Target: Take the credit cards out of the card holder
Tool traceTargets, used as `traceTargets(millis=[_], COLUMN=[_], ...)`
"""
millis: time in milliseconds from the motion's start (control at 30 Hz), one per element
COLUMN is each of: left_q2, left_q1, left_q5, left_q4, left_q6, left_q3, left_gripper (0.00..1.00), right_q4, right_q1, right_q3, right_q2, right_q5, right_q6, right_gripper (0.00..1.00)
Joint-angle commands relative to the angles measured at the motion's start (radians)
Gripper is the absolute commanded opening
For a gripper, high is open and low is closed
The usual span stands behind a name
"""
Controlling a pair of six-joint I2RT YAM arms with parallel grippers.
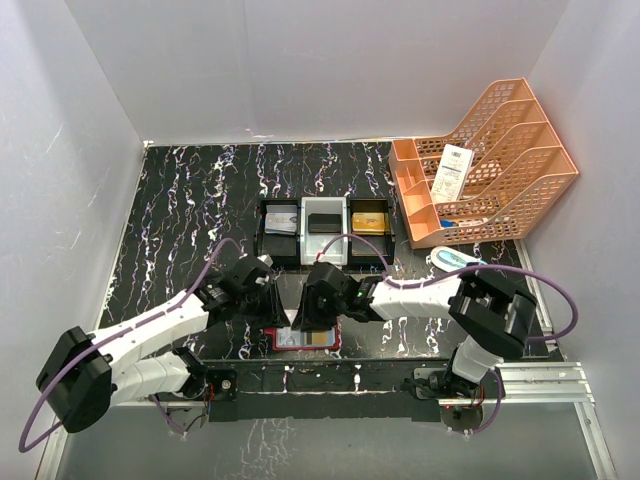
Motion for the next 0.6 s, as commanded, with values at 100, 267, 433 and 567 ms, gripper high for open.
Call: traceTargets(millis=[100, 267, 433, 567], left_q2=[0.057, 0.09, 0.121, 0.138], left_q1=[-0.005, -0.005, -0.005, -0.005], left_q5=[0.006, 0.002, 0.003, -0.003], left_q4=[-0.005, 0.01, 0.025, 0.027], left_q6=[0.013, 0.022, 0.027, 0.029], left_q3=[-0.053, -0.084, -0.094, -0.096], left_gripper=[0.19, 0.14, 0.11, 0.1], right_q4=[-0.087, -0.136, -0.171, -0.199], right_q1=[0.003, 0.003, 0.002, 0.003], right_q3=[0.081, 0.078, 0.096, 0.115], right_q2=[0.051, 0.058, 0.07, 0.079], right_q5=[0.055, 0.083, 0.099, 0.11], right_q6=[-0.008, -0.012, -0.018, -0.027], right_gripper=[0.3, 0.3, 0.3, 0.3])
